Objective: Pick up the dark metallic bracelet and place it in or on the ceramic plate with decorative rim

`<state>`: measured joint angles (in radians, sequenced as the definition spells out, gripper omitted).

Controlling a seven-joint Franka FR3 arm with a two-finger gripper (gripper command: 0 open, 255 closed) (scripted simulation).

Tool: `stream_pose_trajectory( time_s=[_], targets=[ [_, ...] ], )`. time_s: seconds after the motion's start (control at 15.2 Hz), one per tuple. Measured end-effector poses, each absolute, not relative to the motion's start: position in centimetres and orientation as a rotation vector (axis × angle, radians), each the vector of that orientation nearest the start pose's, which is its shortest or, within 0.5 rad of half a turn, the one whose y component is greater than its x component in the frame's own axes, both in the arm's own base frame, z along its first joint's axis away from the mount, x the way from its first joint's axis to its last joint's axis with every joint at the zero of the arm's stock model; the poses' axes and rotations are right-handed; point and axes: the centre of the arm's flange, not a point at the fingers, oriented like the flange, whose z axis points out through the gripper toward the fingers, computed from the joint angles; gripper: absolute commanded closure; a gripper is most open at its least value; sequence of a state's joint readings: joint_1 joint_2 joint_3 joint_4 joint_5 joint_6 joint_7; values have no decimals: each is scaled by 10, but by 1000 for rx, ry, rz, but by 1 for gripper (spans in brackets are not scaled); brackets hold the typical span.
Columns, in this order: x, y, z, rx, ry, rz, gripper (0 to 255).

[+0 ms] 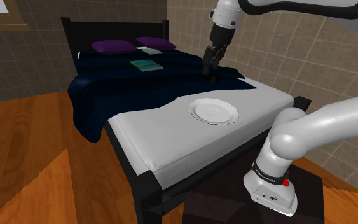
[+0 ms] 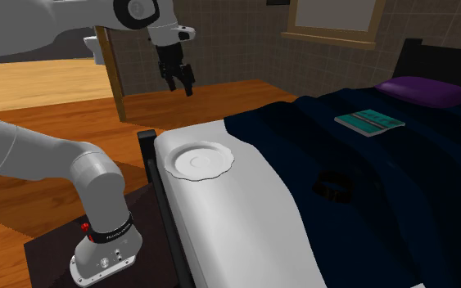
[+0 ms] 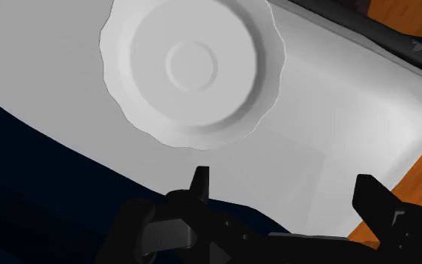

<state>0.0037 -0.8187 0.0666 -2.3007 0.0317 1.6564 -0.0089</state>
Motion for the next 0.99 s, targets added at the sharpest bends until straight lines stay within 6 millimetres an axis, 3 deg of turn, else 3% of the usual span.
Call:
stream_pose_trajectory(
  time_s=[0.13, 0.26, 0.99],
  targets=[
    [308, 29, 632, -3142, -97, -272, 0],
    [317, 11, 626, -3142, -91, -268, 0],
    [370, -114, 572, -3148, -57, -243, 0]
  ],
)
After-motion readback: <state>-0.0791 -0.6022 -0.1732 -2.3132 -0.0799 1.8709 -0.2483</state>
